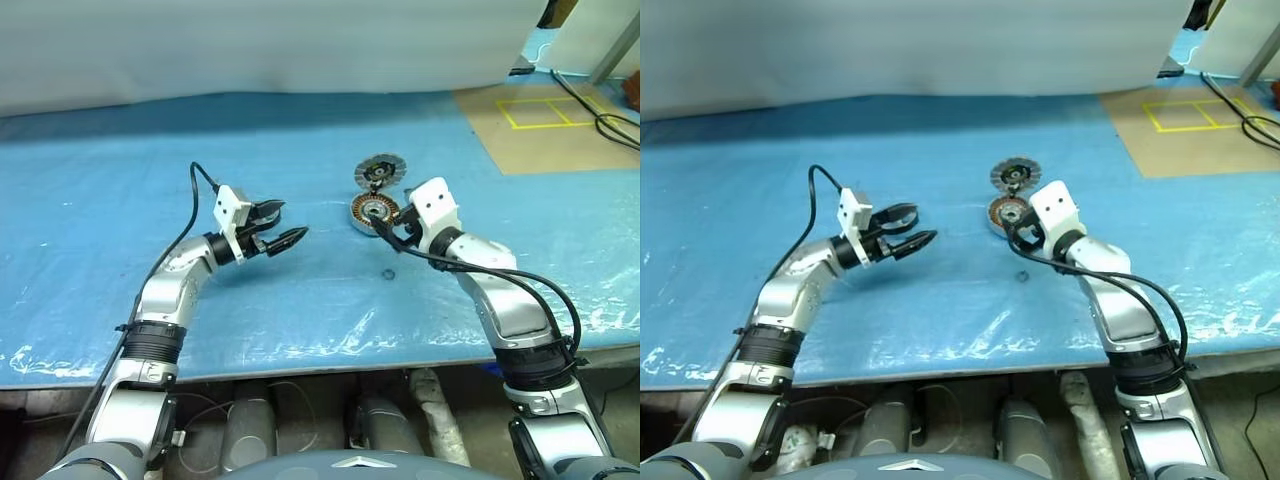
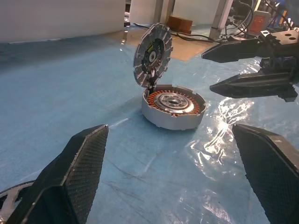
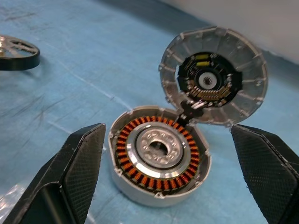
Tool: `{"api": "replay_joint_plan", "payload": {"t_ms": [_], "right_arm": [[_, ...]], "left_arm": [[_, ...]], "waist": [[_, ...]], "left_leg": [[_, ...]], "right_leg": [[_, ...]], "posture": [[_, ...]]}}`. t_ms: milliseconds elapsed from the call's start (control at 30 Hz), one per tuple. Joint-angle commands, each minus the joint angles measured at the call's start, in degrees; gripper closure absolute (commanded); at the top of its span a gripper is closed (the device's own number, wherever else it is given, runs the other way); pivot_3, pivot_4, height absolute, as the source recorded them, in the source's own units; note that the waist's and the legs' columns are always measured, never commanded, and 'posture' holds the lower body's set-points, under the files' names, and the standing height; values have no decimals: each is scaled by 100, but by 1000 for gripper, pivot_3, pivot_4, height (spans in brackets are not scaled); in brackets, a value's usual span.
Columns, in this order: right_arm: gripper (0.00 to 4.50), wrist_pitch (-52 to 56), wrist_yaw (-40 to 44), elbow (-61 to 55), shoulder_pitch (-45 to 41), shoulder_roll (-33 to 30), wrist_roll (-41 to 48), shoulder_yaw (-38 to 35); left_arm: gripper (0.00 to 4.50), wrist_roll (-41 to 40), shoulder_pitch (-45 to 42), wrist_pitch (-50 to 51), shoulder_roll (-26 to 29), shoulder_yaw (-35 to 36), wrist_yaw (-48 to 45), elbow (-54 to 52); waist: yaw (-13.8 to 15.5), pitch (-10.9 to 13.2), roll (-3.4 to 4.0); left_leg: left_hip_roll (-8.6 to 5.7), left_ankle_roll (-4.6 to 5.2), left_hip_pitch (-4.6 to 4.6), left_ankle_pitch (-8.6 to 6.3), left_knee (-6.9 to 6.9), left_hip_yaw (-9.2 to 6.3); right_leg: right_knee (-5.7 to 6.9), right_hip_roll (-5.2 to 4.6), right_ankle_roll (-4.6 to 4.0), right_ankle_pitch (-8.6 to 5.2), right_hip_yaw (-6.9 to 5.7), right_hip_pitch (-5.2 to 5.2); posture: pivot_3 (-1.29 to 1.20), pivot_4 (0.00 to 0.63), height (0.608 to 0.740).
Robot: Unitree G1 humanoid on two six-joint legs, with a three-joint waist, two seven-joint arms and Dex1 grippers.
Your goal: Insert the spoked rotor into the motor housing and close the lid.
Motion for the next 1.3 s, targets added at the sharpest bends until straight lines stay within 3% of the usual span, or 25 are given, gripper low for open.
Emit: {"api": "replay_joint_plan", "payload": {"t_ms": [33,233,467,1067,1300], "right_arm": [[32,-171,82,-168,-33,10,72,-88],[32,-236,1152,-257,127,-263,611,25],[32,-577,1579,-265,291,-452,561,144],[32,-580,1733,-175,258,-584,484,215],[32,-72,1875,238,-329,-605,582,214]], "left_arm": [[0,21,3,34,66,-3,64,-312],[0,-291,86,68,117,32,-411,-501],[0,-321,295,-122,187,-78,-836,-653],[0,-209,240,-203,194,-65,-776,-580],[0,-114,225,-396,183,-93,-824,-370]], "waist": [[-1,0,0],[1,0,0],[-4,0,0],[-1,0,0],[-15,0,0]], "left_leg": [[0,0,0,0,0,0],[0,1,0,0,0,0],[1,1,1,0,0,0],[1,2,1,-1,1,1],[1,2,2,0,2,1]], "right_leg": [[0,0,0,0,0,0],[0,0,0,0,0,0],[0,0,0,0,0,1],[-1,0,-1,-1,0,0],[0,0,-1,-1,1,1]], "posture": [[0,150,740],[0,150,740],[0,150,740],[0,150,740],[0,150,740]]}}
